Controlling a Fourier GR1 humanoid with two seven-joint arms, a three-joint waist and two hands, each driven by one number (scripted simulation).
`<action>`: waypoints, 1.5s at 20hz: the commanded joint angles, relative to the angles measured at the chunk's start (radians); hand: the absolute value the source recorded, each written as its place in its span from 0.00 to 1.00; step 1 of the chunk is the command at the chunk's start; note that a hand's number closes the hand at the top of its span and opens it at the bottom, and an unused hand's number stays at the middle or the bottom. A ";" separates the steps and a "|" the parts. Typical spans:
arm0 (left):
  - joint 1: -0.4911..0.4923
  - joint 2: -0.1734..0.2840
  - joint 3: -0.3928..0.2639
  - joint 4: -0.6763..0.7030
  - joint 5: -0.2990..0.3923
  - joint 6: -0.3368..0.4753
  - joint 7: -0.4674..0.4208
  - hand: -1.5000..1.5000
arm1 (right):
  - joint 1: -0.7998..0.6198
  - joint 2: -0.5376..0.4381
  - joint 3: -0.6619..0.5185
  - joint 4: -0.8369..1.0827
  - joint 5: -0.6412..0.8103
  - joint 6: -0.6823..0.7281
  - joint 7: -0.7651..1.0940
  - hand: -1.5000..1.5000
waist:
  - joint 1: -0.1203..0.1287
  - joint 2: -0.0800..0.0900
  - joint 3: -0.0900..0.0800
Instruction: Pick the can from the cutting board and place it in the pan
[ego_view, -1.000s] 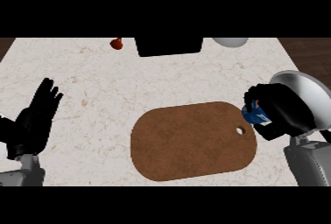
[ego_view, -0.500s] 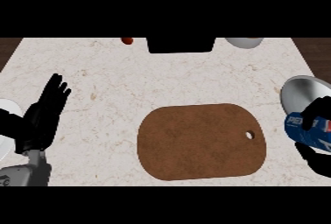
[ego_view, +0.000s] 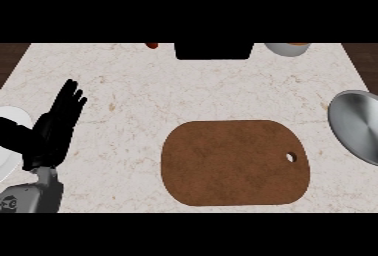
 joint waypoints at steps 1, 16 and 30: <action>-0.008 -0.039 -0.022 0.032 -0.030 0.024 -0.027 0.50 | -0.005 -0.040 -0.098 0.228 -0.026 -0.147 -0.139 1.00 | 0.004 0.004 0.001; -0.040 -0.017 0.004 -0.001 -0.011 -0.011 0.019 0.50 | -0.268 -0.208 -0.090 1.145 -0.006 -0.499 -0.555 1.00 | 0.030 0.009 0.002; -0.067 -0.030 0.001 0.037 -0.030 -0.013 0.008 0.50 | -0.383 -0.312 -0.134 1.714 0.028 -0.582 -0.607 0.00 | 0.041 0.021 0.005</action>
